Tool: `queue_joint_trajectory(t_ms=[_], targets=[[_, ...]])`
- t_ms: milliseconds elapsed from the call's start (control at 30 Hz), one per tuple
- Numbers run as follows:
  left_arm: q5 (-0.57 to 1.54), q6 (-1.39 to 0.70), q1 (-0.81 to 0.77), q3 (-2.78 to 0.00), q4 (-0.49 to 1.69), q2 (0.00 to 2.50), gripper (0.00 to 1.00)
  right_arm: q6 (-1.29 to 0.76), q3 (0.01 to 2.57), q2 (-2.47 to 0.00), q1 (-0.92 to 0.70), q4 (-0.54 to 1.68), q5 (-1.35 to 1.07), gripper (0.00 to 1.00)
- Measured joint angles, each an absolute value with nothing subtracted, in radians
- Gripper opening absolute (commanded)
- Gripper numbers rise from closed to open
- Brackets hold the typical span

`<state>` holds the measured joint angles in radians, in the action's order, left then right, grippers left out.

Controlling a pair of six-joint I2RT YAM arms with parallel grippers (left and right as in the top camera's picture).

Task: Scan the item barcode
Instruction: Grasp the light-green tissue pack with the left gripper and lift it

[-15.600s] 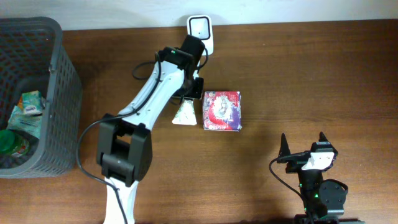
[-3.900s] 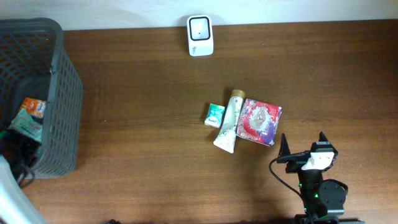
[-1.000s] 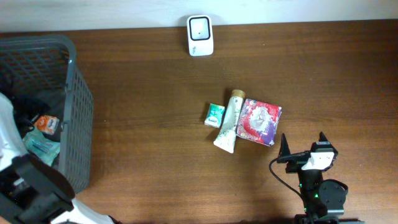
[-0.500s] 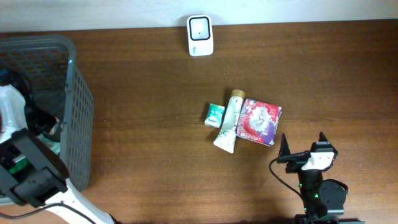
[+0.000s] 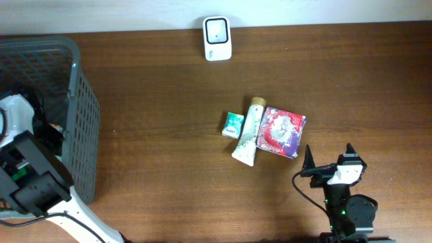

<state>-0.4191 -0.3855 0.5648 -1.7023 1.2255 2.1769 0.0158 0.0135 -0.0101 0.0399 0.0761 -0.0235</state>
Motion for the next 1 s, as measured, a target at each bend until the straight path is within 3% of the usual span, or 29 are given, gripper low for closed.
queue_joint_trajectory(t_ms=[67, 133, 400, 700, 833, 1000], targets=[[-0.423, -0.389, 0.564, -1.702, 1.226, 2.177, 0.21, 0.015, 0.014, -0.01, 0.04, 0.076, -0.023, 0.99], [-0.424, -0.387, 0.565, -1.702, 1.226, 2.177, 0.0, 0.015, 0.014, -0.01, 0.04, 0.076, -0.023, 0.99], [-0.413, -0.394, 0.562, -1.731, 1.308, 2.181, 0.0, 0.016, 0.014, -0.01, 0.04, 0.076, -0.023, 0.99], [-0.266, -0.499, 0.562, -2.306, 1.679, 2.199, 0.0, 0.016, 0.014, -0.01, 0.04, 0.076, -0.023, 0.99], [-0.067, -0.436, 0.562, -2.474, 1.686, 2.183, 0.0, 0.015, 0.014, -0.01, 0.04, 0.076, -0.023, 0.99], [0.024, -0.408, 0.533, -2.484, 1.687, 2.064, 0.0, 0.016, 0.014, -0.01, 0.04, 0.076, -0.023, 0.99]])
